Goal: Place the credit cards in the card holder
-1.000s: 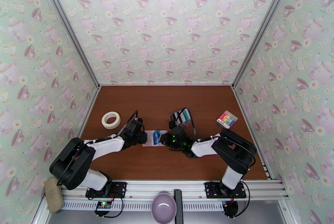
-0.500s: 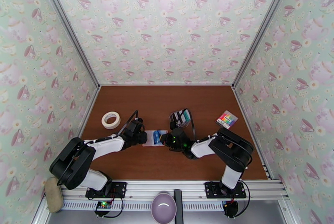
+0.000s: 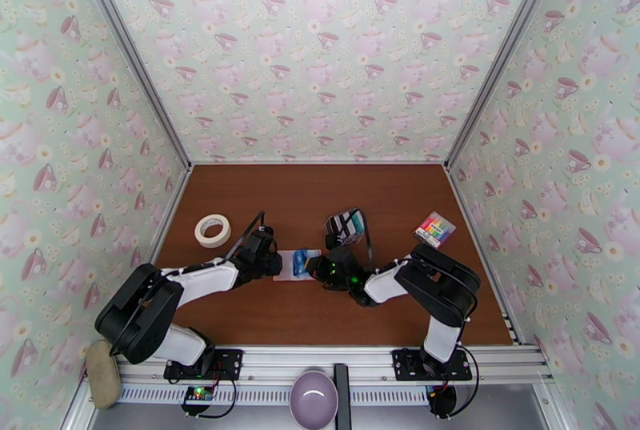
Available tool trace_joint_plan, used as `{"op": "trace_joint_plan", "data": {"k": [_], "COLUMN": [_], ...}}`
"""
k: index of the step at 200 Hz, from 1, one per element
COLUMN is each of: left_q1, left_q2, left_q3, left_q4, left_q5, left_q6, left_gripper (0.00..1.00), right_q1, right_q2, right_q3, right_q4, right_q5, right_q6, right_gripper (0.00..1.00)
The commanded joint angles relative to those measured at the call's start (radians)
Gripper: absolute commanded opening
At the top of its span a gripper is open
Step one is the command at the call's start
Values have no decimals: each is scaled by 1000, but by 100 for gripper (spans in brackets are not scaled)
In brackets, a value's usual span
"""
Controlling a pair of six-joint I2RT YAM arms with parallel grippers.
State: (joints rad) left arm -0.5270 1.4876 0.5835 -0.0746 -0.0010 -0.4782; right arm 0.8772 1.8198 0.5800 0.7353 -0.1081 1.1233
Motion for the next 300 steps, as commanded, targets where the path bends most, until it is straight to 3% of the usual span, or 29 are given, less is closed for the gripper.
{"op": "trace_joint_plan", "data": {"k": [1,67,128,166,208,255,300], "left_q1": [-6,-7,-7,-6,-7,-7,-6], "left_q2": [17,-32,-5,13,20,22,22], "left_q3": [-10,-34,-20,-10,-10,-8,-7], "left_q4": [-37,-16,-48,-56,-59,-60,-62], "left_q5": [13,42,14,13,13,12,12], "left_q6": [1,5,4,6,4,1,0], "left_gripper": [23,27,10,8,9,9,9], "right_q1": [12,14,19,25,42,55,56], "right_q2": [31,50,62,76,60,8,-112], "right_q3": [-16,-16,-20,-9,40,77,188], "right_q4": [21,24,39,27,-119,-271,-610], "right_q5": [1,-8,-16,-22,-16,16,119], "right_q6": [18,23,42,43,1,-53,-195], "right_gripper": [0,0,0,0,0,20,35]}}
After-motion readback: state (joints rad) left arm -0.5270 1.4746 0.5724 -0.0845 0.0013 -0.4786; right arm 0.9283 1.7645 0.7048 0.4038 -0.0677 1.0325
